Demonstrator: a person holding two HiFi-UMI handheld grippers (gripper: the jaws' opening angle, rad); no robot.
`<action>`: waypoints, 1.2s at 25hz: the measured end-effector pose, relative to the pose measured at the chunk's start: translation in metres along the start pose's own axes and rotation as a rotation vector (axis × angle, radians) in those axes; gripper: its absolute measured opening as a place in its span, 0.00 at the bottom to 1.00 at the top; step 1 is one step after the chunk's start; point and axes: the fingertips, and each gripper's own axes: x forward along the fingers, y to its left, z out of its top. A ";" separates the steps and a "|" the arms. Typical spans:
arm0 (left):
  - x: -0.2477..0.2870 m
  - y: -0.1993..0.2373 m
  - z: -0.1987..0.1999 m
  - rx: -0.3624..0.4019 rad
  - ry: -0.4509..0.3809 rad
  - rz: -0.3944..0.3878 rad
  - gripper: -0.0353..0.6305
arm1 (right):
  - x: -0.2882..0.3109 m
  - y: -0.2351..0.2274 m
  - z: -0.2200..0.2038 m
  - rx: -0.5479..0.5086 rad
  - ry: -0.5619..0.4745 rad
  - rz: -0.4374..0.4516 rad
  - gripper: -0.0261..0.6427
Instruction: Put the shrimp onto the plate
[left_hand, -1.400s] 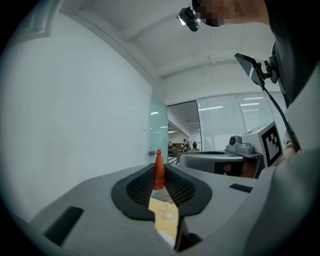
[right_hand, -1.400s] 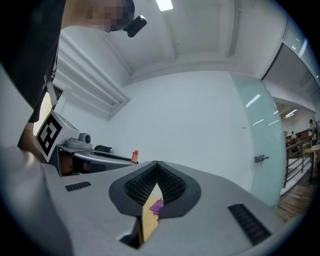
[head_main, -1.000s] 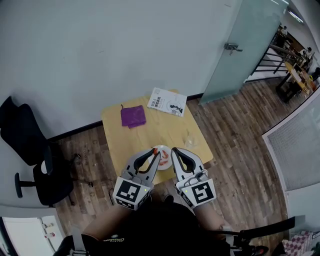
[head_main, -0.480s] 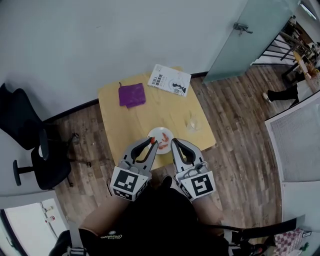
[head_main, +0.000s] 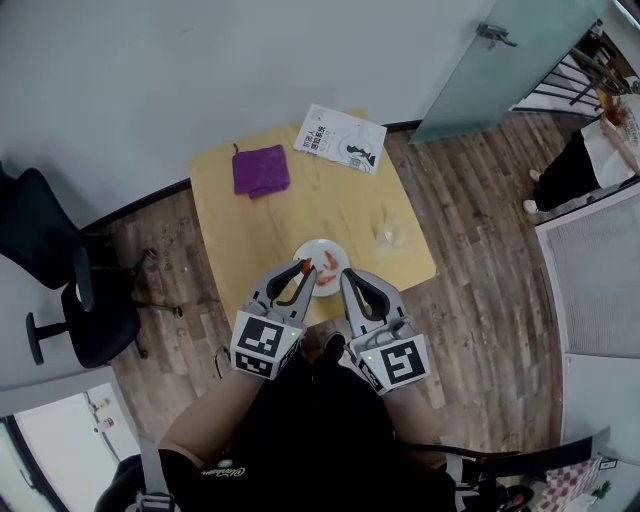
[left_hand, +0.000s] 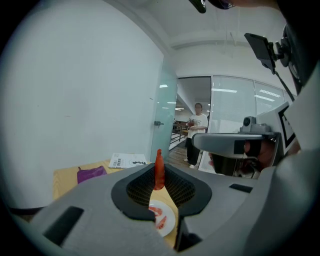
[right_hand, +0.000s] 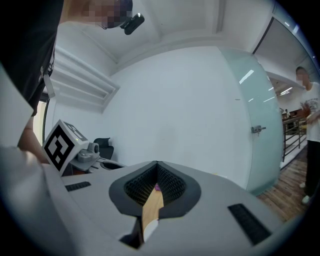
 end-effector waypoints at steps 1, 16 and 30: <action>0.005 0.001 -0.005 0.002 0.017 0.000 0.13 | 0.001 -0.002 -0.001 0.002 0.000 0.000 0.04; 0.081 0.024 -0.131 0.247 0.464 -0.029 0.12 | 0.000 -0.022 -0.005 0.029 -0.003 -0.022 0.04; 0.108 0.033 -0.195 0.536 0.765 -0.148 0.12 | -0.012 -0.037 0.003 0.029 -0.024 -0.077 0.04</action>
